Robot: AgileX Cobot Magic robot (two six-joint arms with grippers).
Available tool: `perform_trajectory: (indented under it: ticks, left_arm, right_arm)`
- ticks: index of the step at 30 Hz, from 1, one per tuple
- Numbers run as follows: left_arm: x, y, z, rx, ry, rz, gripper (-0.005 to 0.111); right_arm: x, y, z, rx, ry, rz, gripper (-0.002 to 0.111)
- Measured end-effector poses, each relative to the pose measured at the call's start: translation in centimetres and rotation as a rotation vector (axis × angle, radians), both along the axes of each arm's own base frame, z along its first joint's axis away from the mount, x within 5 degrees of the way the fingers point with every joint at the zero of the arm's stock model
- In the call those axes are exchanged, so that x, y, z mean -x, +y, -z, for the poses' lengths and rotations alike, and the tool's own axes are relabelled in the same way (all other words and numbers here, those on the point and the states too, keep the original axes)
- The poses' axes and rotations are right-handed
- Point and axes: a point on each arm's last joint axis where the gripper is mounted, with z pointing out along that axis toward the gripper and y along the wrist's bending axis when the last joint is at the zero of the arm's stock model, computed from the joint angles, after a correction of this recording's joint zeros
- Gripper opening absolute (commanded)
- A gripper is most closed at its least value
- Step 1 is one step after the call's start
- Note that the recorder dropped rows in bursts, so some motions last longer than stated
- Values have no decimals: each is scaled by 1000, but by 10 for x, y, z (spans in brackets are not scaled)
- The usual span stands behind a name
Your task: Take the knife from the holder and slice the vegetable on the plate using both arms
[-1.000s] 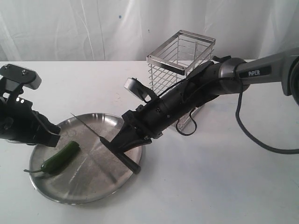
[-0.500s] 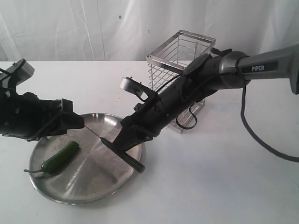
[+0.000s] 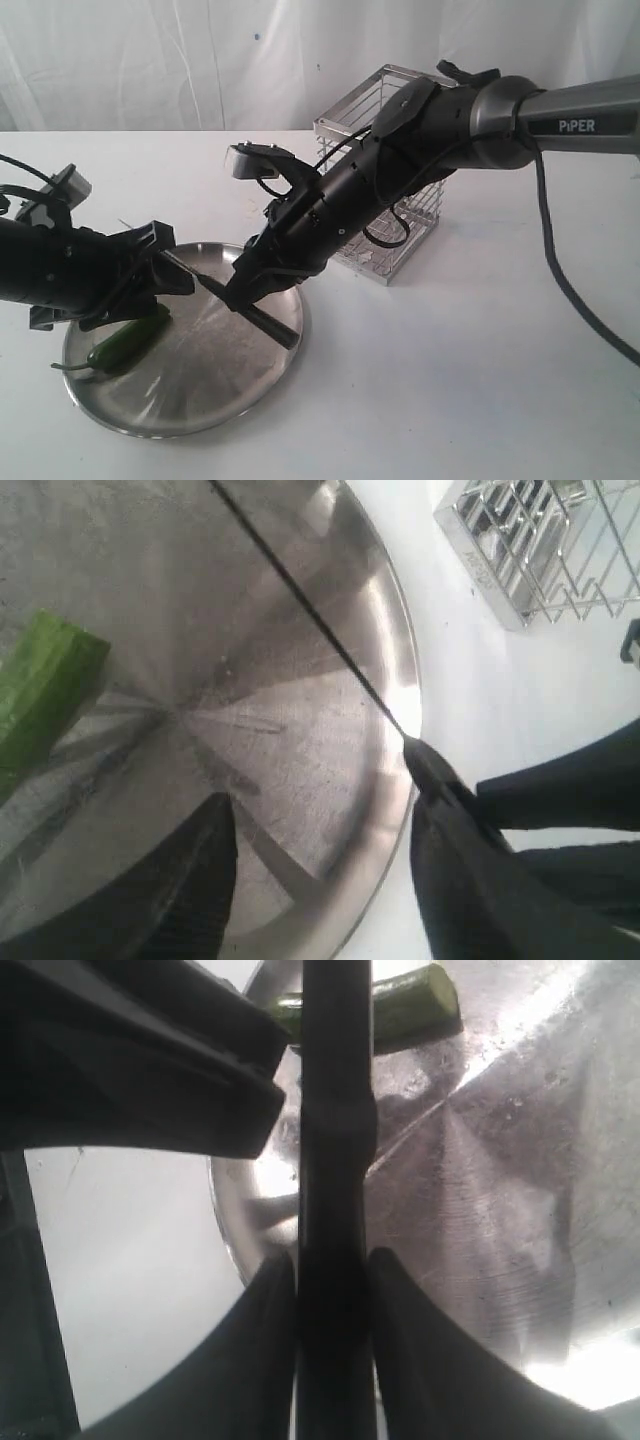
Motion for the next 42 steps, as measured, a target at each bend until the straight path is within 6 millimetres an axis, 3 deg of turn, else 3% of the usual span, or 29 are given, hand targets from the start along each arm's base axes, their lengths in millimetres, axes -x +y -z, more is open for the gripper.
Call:
perform_trajectory:
  ticks: [10, 18, 25, 36, 41, 42]
  left_arm:
    - [-4, -7, -6, 87, -35, -42, 56]
    - [-2, -23, -5, 39, -69, -42, 55]
    - [-2, -24, -5, 29, -75, -55, 29]
    - [-5, -23, -8, 35, -84, -87, 22]
    - [-7, -20, -6, 0, -95, -104, 0]
    - [-7, -20, -6, -3, -96, -104, 0]
  right_arm:
    - [1, 7, 2, 18, -51, 6, 0]
    - [11, 19, 3, 48, -101, -38, 0]
    - [12, 17, -15, 27, -153, -24, 0]
    - [11, 17, -16, 32, -171, -20, 0]
    - [14, 16, -26, 15, -182, -20, 0]
    - [14, 16, -26, 15, -178, -23, 0]
